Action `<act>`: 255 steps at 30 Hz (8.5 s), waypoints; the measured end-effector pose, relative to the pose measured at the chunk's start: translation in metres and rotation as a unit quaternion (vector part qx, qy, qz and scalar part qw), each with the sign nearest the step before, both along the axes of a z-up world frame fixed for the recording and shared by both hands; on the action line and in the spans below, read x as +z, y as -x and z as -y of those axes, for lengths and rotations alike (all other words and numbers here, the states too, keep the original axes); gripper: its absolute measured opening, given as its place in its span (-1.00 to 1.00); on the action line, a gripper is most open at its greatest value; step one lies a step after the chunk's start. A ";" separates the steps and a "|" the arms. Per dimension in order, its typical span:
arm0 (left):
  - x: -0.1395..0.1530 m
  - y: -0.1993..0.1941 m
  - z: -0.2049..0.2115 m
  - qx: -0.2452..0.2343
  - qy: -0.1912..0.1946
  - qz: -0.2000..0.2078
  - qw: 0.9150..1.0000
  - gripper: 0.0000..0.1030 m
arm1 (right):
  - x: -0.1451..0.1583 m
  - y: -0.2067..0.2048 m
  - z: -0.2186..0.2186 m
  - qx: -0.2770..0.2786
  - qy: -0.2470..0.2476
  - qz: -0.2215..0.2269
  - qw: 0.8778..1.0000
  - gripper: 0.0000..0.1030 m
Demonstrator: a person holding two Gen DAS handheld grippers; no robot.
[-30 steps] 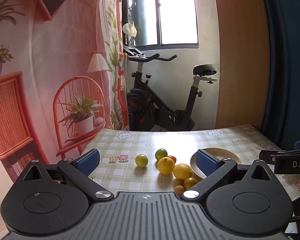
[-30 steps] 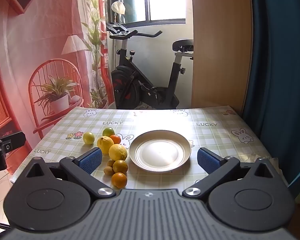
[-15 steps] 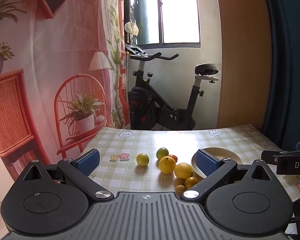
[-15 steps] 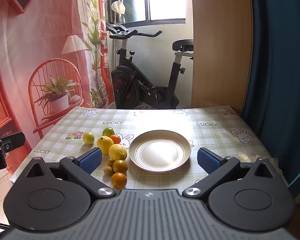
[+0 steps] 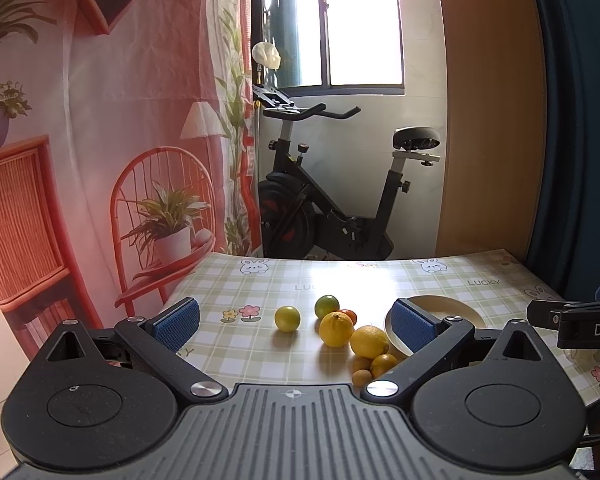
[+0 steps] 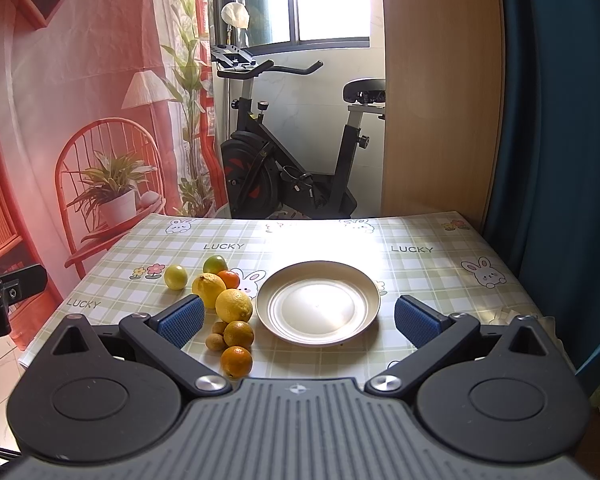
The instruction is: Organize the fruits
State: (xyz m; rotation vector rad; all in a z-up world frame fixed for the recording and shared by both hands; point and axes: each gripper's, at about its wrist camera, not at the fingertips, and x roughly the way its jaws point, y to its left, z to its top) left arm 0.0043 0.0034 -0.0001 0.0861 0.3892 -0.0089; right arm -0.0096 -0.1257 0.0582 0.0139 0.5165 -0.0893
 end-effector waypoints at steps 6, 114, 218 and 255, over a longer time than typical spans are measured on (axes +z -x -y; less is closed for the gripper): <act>0.000 0.000 0.000 0.000 0.000 0.000 1.000 1.00 | 0.000 0.000 0.000 0.000 0.000 0.000 1.000 1.00; -0.116 -0.120 0.008 0.008 0.075 0.016 0.997 0.72 | -0.145 -0.127 -0.007 0.127 0.017 -0.012 0.992 1.00; -0.148 -0.241 0.103 -0.224 0.116 -0.158 0.955 -0.17 | -0.158 -0.198 0.045 0.164 -0.062 -0.048 0.983 -0.16; -0.130 -0.227 0.055 -0.116 0.176 -0.121 0.970 0.03 | -0.157 -0.169 0.030 0.094 -0.087 -0.039 0.991 -0.11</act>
